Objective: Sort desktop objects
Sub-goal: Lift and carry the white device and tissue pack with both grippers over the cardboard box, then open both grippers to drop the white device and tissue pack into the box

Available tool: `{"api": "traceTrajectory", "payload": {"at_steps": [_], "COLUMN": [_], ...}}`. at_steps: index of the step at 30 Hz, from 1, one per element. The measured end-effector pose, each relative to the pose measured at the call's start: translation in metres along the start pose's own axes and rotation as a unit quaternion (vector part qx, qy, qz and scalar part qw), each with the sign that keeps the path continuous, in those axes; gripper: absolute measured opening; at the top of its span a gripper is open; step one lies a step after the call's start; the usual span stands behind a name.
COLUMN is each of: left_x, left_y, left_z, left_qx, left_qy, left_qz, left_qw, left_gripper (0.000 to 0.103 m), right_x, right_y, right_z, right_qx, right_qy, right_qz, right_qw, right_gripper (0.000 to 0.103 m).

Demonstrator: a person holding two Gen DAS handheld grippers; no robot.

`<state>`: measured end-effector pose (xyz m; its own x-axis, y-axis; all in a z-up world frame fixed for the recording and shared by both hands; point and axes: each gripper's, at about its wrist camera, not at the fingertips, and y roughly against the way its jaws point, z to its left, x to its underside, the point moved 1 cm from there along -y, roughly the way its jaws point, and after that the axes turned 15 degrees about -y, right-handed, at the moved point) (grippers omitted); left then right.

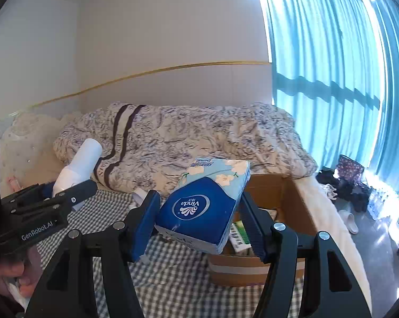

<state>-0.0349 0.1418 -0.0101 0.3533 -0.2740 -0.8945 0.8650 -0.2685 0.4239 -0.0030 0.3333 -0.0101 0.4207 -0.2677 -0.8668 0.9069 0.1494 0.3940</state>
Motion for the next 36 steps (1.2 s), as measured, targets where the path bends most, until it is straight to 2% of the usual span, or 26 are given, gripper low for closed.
{"api": "traceTrajectory", "payload": {"at_steps": [12, 20, 36], "left_x": [-0.02, -0.029, -0.03], "left_y": [-0.032, -0.055, -0.131], "left_z": [-0.053, -0.073, -0.107], "left_qx": [0.039, 0.056, 0.093], "left_qy": [-0.015, -0.027, -0.054], "left_qz": [-0.001, 0.004, 0.031], "left_qw": [0.9991, 0.9981, 0.9937], "left_gripper": [0.049, 0.049, 0.049], "right_x": [-0.022, -0.03, -0.02], "right_y": [0.012, 0.005, -0.052], "right_z": [-0.074, -0.099, -0.139], "right_qx": [0.05, 0.062, 0.081], "right_qy": [-0.021, -0.023, -0.03], "right_qz": [-0.016, -0.019, 0.018], "right_qw": [0.998, 0.998, 0.996], "right_gripper": [0.061, 0.061, 0.061]}}
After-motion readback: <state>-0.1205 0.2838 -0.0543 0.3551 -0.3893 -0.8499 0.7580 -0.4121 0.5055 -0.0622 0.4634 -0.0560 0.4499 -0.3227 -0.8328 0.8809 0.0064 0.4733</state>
